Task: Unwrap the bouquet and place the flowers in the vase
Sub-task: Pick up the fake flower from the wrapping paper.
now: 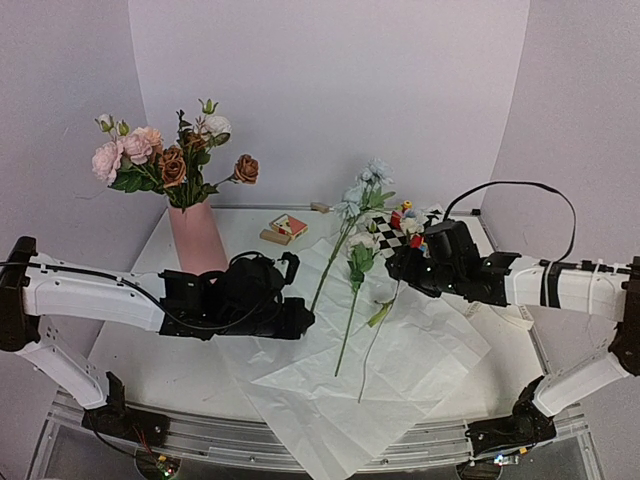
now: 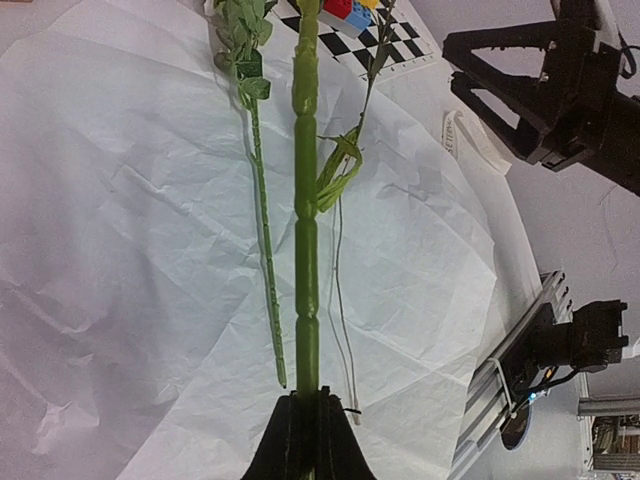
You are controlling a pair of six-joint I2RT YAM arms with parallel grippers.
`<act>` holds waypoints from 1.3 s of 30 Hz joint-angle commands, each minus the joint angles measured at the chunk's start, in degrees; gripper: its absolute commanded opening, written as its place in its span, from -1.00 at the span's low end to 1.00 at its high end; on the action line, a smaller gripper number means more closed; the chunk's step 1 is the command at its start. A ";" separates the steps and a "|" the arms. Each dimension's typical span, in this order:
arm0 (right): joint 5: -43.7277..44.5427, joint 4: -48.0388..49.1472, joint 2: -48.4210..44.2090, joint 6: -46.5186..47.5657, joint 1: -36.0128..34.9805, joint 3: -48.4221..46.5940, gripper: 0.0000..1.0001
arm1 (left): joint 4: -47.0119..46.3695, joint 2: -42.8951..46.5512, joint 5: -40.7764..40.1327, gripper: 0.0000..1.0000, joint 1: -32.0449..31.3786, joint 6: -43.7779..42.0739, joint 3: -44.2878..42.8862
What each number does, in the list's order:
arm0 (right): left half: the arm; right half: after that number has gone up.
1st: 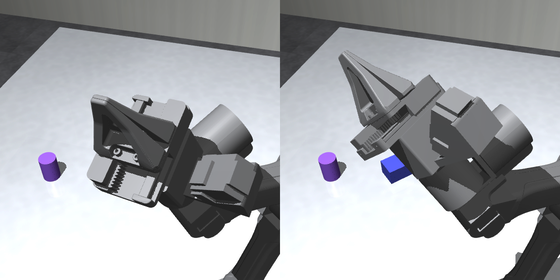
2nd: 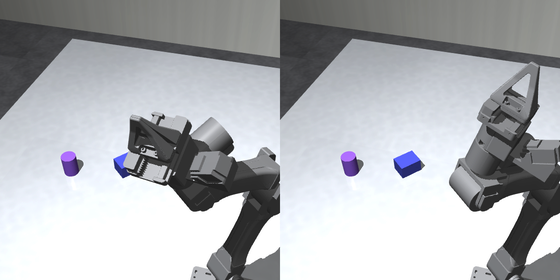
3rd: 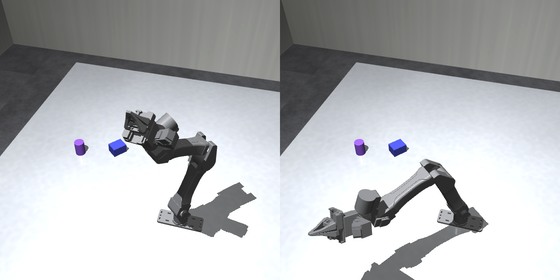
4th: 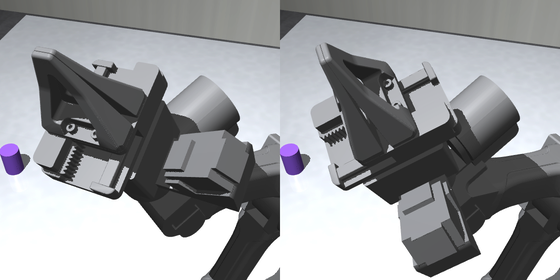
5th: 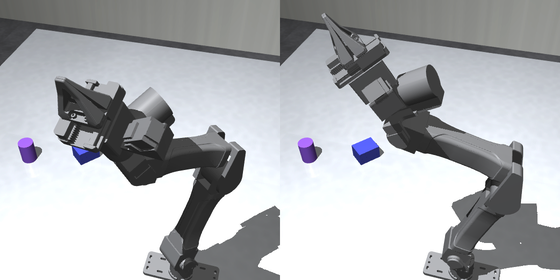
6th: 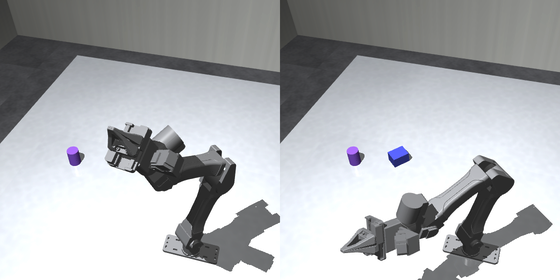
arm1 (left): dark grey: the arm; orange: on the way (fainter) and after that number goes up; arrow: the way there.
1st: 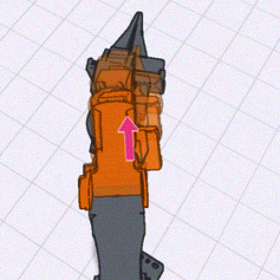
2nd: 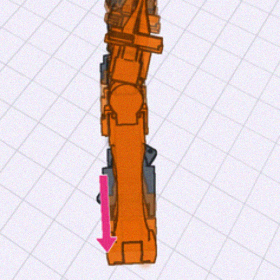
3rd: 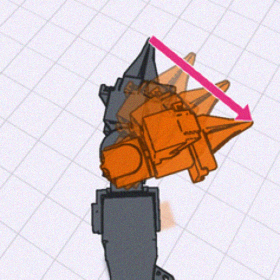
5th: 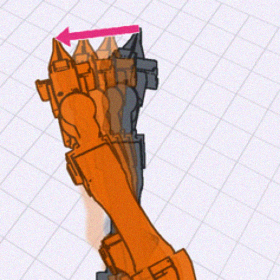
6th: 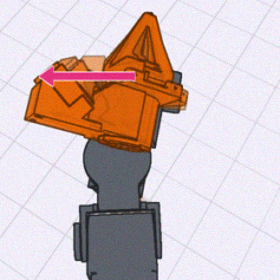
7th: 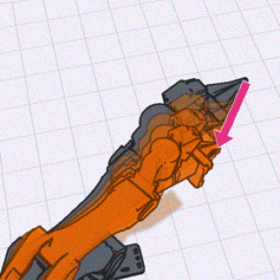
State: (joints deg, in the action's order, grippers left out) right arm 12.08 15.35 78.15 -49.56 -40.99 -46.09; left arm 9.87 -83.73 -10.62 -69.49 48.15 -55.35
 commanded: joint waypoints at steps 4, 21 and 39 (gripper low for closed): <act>-3.81 -1.72 3.16 7.91 6.12 -2.13 0.34 | -3.11 2.46 -0.84 -1.00 -0.37 1.11 0.26; -7.67 5.76 18.24 8.37 8.29 -4.77 0.02 | -3.10 3.75 -1.33 -0.99 -0.45 0.96 0.58; -3.63 6.57 15.09 7.57 11.41 -4.24 -1.00 | -0.34 9.62 -4.55 -0.99 -0.46 0.71 2.60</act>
State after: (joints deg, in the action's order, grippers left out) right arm 6.07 22.33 99.21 -42.57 -31.26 -51.69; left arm 9.16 -79.12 -11.05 -69.71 49.54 -53.38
